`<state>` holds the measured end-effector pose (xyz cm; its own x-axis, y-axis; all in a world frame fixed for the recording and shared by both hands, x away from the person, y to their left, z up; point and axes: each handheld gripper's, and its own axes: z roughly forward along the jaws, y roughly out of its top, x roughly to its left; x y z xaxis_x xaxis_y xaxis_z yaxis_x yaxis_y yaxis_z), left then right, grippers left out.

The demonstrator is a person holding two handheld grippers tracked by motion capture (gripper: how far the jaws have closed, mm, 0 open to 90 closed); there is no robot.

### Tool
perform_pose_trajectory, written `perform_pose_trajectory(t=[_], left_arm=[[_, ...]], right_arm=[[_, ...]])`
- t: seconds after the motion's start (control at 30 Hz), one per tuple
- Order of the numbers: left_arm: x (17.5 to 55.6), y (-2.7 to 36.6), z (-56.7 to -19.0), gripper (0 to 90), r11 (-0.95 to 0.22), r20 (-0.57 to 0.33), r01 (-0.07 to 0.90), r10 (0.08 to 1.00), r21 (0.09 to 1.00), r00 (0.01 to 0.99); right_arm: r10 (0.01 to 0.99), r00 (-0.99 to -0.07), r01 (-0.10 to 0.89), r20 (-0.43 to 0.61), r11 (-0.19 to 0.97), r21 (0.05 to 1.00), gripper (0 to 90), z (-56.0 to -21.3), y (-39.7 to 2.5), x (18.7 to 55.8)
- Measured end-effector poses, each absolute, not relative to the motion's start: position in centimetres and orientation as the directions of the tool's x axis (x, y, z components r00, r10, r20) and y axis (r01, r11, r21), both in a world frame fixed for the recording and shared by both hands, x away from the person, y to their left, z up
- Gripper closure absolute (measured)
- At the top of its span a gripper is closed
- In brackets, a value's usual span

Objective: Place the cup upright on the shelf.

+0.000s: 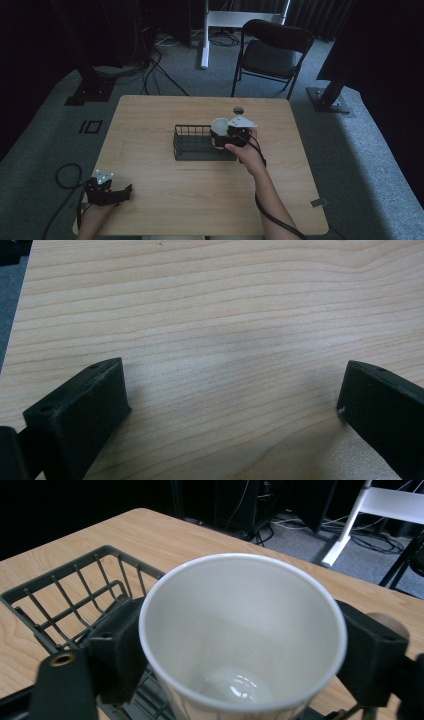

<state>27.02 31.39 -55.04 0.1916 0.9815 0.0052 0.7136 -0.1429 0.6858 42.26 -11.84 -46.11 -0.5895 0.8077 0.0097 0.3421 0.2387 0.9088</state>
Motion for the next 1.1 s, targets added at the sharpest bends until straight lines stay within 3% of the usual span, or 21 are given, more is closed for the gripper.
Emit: perform_pose_trajectory(t=[0.03, 1.1], left_arm=[[27.0, 31.4, -55.0, 0.1, -0.143, 0.005, 0.714, 0.981, 0.686, 0.192], [27.0, 31.4, -55.0, 0.1, -0.143, 0.005, 0.714, 0.981, 0.686, 0.191]], right_arm=[[0.805, -0.592, 0.346, 0.018, 0.234, 0.909, 12.4, -46.0, -11.9, 42.2], [0.816, -0.578, 0.350, 0.029, 0.215, 0.911, 12.5, -45.8, -16.0, 38.1]])
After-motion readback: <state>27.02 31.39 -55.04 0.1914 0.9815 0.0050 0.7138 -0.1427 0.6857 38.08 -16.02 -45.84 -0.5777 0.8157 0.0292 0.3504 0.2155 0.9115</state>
